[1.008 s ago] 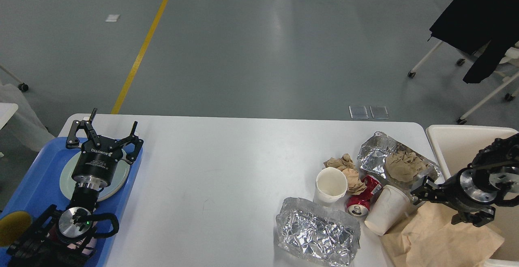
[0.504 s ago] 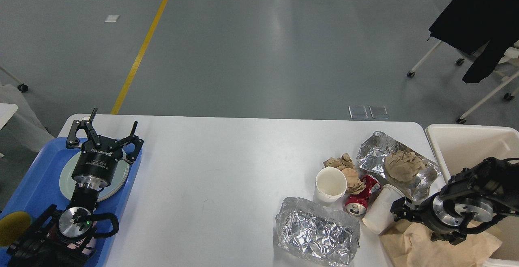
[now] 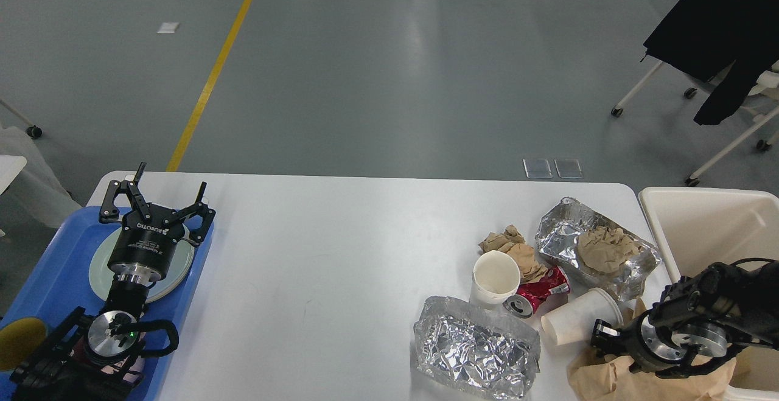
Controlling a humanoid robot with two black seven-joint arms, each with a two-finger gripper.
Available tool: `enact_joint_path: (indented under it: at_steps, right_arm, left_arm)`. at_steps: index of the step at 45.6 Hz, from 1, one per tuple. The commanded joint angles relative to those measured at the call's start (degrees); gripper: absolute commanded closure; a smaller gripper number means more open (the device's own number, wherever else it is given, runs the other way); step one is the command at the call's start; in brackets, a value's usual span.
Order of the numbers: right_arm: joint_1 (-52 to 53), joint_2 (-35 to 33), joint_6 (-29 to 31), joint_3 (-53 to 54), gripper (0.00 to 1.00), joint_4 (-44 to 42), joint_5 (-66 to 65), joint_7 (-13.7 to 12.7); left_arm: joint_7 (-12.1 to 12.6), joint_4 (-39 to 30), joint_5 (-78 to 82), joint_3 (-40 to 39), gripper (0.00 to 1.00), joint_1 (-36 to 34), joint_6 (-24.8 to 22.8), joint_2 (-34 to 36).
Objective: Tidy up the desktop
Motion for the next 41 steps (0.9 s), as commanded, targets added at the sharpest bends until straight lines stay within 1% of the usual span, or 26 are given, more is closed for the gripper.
enact_joint_path:
  at_steps: [1, 3, 4, 16, 26, 37, 41]
  right_arm:
    - [-0.64, 0.13, 0.18, 0.01, 0.82, -0.02, -0.09, 0.02]
    - [-0.73, 0.22, 0.36, 0.01, 0.98, 0.07, -0.09, 0.02]
    - [-0.81, 0.39, 0.36, 0.01, 1.00, 0.07, -0.09, -0.07]
    - [-0.29, 0.84, 1.24, 0.09, 1.00, 0.77, 0.78, -0.51]
    - [1.03, -0.66, 1.24, 0.01, 1.00, 2.96, 1.14, -0.77]
    - [3.75, -3.64, 5.54, -0.43, 1.00, 4.90, 1.22, -0.86]
    - [6.12, -5.14, 6.42, -1.22, 1.00, 5.86, 1.22, -1.30]
  left_arm:
    - [0.00, 0.00, 0.00, 0.00, 0.03, 0.01, 0.01, 0.00]
    - [0.00, 0.00, 0.00, 0.00, 0.03, 0.01, 0.01, 0.00]
    - [0.00, 0.00, 0.00, 0.00, 0.03, 0.01, 0.01, 0.00]
    - [0.00, 0.00, 0.00, 0.00, 0.03, 0.01, 0.01, 0.00]
    - [0.00, 0.00, 0.00, 0.00, 0.03, 0.01, 0.01, 0.00]
    - [0.00, 0.00, 0.00, 0.00, 0.03, 0.01, 0.01, 0.00]
    - [0.00, 0.00, 0.00, 0.00, 0.03, 0.01, 0.01, 0.00]
